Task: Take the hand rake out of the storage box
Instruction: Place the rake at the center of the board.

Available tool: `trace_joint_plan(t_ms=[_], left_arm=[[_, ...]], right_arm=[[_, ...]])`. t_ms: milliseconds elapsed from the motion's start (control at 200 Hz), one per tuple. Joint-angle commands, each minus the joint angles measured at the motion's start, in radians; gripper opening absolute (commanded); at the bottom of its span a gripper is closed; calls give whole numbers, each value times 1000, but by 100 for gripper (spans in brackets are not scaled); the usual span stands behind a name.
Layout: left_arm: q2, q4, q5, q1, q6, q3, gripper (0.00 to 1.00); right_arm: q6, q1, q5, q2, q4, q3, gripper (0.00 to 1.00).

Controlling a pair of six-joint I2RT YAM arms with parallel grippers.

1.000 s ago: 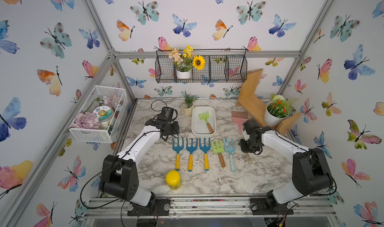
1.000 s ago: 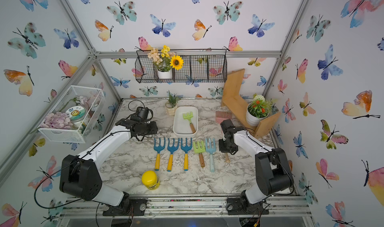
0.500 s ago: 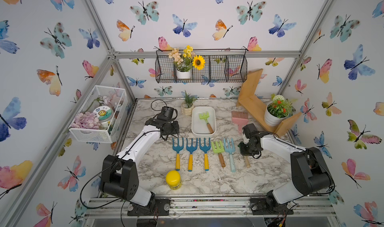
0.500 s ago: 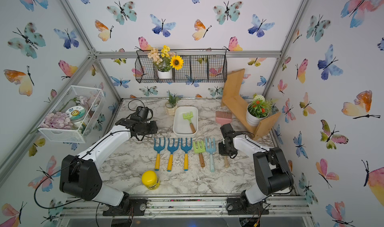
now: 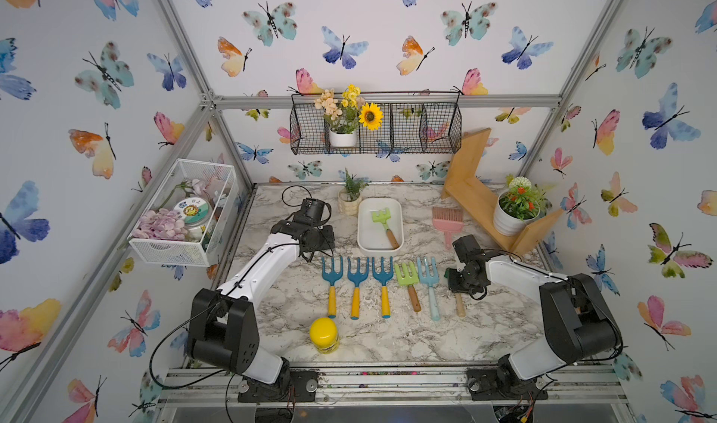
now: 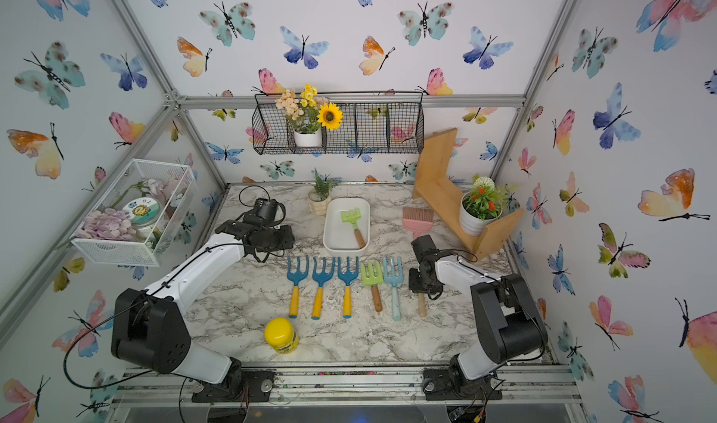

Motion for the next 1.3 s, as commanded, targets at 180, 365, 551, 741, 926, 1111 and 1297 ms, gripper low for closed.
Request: trace_joint_plan(t_ms=[180, 365, 551, 741, 926, 1111, 1297], left_arm=[[10, -7, -30, -1, -2, 15, 48], [19, -4, -20, -5, 3, 27, 48], [46, -12, -31, -58, 21, 62, 49], [97, -19, -39, -120, 15, 117, 49], [170, -30, -34, -164, 1, 206, 49], [280, -45, -18, -205, -29, 340, 49], [417, -42, 13, -248, -106, 479, 51]], right_arm=[[2, -3, -20, -9, 54, -42, 27], [-19, 9, -29, 8, 71, -41, 27], [-56, 21, -21, 23, 70, -28, 27], [-74, 51, -10, 65, 56, 6, 27], [-52, 51, 17, 69, 41, 12, 31], [-35, 51, 24, 40, 16, 34, 42], [-38, 51, 55, -69, -84, 142, 47]])
